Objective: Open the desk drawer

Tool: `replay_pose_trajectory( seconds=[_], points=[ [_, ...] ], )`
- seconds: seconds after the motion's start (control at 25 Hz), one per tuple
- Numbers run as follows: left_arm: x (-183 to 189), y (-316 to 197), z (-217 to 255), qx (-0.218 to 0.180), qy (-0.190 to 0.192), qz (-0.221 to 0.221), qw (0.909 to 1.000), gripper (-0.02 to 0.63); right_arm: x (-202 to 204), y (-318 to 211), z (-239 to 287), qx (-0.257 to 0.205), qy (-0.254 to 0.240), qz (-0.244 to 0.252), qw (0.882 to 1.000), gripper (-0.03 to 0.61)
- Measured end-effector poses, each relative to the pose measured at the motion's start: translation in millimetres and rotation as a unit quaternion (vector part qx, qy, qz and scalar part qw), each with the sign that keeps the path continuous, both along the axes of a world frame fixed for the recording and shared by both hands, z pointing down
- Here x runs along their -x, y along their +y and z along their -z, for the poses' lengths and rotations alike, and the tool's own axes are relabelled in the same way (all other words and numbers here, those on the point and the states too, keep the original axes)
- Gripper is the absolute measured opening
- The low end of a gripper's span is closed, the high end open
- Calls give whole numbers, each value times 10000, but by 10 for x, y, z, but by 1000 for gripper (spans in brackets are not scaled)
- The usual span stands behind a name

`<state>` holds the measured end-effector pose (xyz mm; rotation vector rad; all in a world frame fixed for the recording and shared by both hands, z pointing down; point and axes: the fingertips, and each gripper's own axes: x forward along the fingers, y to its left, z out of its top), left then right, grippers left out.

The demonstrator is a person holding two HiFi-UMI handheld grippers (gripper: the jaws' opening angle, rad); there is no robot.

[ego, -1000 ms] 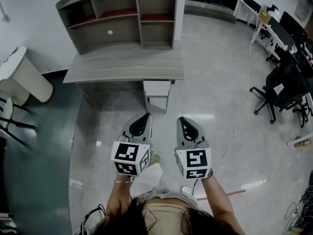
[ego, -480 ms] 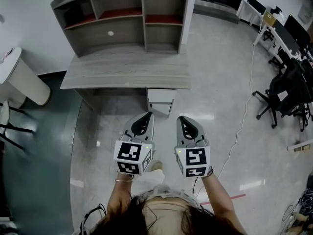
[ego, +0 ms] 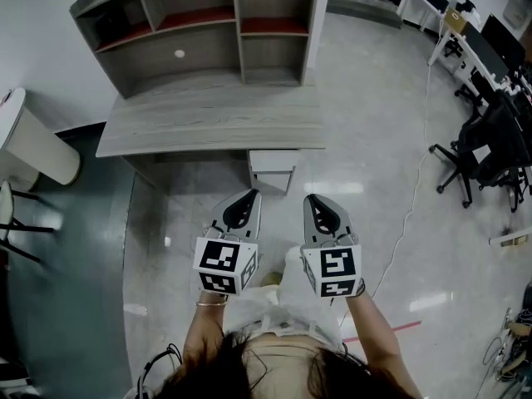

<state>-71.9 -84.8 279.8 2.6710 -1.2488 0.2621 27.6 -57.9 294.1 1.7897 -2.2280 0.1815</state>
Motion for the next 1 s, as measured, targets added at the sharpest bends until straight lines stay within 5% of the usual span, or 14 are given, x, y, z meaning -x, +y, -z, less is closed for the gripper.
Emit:
replay_pose_trajectory(
  seconds=[1.0],
  points=[
    [-314,-1157,-755,621,-143,46,9980,15,-497,-1160,-786,918,-20,79,9957,25]
  ],
)
